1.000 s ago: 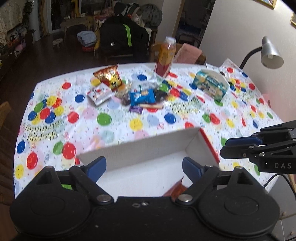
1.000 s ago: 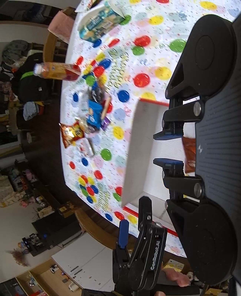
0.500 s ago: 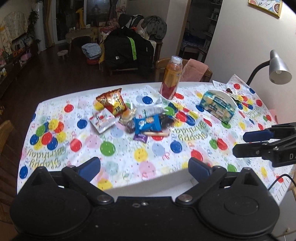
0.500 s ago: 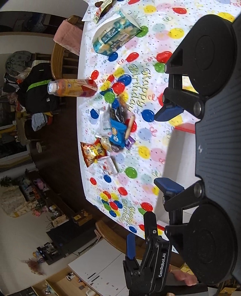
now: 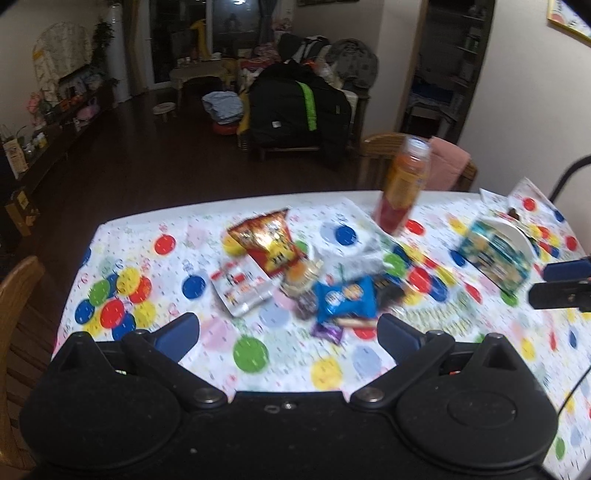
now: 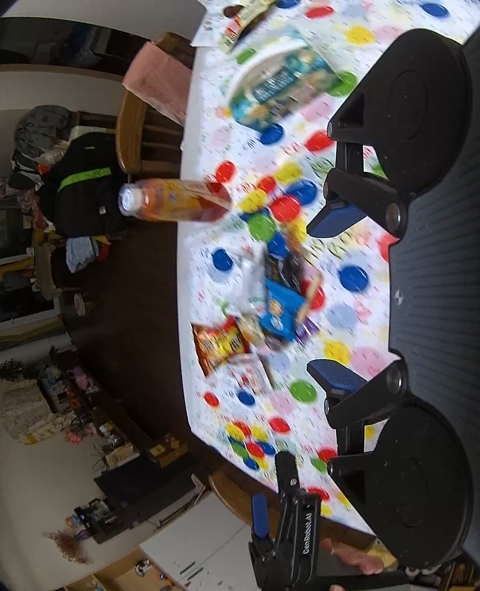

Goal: Organize snacks
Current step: 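Grasp the white jelly pouch with the left tool while the right tool grasps the black packet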

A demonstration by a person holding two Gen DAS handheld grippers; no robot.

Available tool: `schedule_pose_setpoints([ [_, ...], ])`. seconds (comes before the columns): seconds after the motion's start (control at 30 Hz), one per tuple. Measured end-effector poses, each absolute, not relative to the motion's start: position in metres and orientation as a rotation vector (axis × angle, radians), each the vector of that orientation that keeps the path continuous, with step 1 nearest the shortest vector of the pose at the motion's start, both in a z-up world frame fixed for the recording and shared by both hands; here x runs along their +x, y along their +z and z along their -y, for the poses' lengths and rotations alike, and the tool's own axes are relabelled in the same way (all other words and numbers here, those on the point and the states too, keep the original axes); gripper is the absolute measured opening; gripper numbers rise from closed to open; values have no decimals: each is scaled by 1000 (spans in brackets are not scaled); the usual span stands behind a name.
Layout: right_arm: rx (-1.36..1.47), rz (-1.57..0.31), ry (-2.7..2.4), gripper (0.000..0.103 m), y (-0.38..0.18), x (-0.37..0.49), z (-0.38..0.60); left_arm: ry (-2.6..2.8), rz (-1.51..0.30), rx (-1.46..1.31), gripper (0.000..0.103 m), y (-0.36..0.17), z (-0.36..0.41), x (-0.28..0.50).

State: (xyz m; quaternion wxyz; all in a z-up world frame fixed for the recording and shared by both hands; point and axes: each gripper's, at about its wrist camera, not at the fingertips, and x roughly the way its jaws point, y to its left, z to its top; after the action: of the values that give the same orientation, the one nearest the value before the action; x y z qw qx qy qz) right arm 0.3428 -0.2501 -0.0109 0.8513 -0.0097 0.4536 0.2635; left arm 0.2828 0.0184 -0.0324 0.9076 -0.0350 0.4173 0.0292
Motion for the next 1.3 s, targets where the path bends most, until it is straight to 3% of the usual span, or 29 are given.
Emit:
schedule_pose_setpoints([
  [0.67,-81,-1098,602,72,-96,450,215,221,-1010,-188,102,-112,-66,409],
  [1.2,-34,-1229,588,72,-168,497,192,295,-1155,-441,97,-179,-108,452],
  [1.3,-39,-1243,598,67,-176,499,188,289,-1163,-477,96,-185,-109,453],
])
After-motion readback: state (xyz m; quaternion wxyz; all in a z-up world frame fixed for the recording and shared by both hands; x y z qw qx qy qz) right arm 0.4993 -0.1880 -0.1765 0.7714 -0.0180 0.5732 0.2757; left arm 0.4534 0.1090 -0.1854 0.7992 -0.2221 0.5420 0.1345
